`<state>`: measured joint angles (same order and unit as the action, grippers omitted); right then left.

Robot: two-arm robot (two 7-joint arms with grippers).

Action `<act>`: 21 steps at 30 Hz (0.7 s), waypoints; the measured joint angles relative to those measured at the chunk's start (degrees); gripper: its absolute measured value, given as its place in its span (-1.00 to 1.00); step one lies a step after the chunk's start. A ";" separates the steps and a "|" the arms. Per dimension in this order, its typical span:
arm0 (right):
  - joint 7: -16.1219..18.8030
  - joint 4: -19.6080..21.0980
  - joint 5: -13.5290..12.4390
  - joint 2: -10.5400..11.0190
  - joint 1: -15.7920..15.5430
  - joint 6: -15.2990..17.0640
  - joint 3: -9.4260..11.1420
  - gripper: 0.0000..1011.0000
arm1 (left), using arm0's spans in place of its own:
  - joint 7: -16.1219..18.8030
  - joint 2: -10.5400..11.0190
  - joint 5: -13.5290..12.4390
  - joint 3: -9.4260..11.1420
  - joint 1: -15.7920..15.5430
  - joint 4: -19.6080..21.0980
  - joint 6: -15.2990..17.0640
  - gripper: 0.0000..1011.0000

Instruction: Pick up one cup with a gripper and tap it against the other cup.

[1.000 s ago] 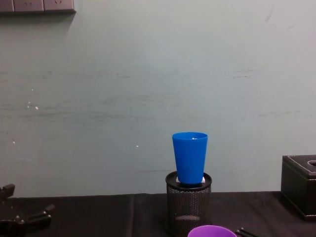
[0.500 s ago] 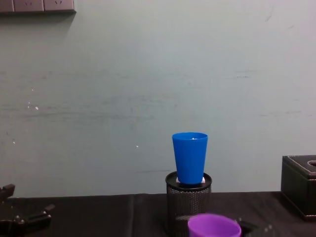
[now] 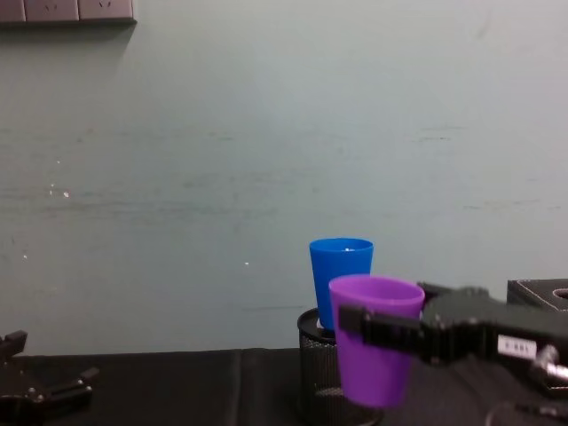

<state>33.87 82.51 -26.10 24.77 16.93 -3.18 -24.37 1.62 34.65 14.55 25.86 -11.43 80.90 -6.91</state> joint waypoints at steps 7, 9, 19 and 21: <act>-0.85 2.29 -1.16 0.72 1.51 3.13 -0.48 0.44 | 0.00 0.00 0.00 0.00 0.00 0.00 0.00 0.98; -0.98 2.57 -1.35 0.86 1.59 3.45 -0.64 0.44 | 0.00 0.00 0.00 0.00 0.00 0.00 0.00 0.98; -1.38 3.12 -1.41 1.12 1.60 3.86 -0.85 0.44 | 0.00 0.00 0.00 0.00 0.00 0.00 0.00 0.98; -1.37 3.08 -1.40 1.10 1.60 3.83 -0.84 0.44 | 0.00 0.00 0.00 0.00 0.00 0.00 0.00 0.98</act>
<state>32.50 85.58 -27.50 25.86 18.52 0.65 -25.21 1.62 34.64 14.55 25.86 -11.43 80.90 -6.91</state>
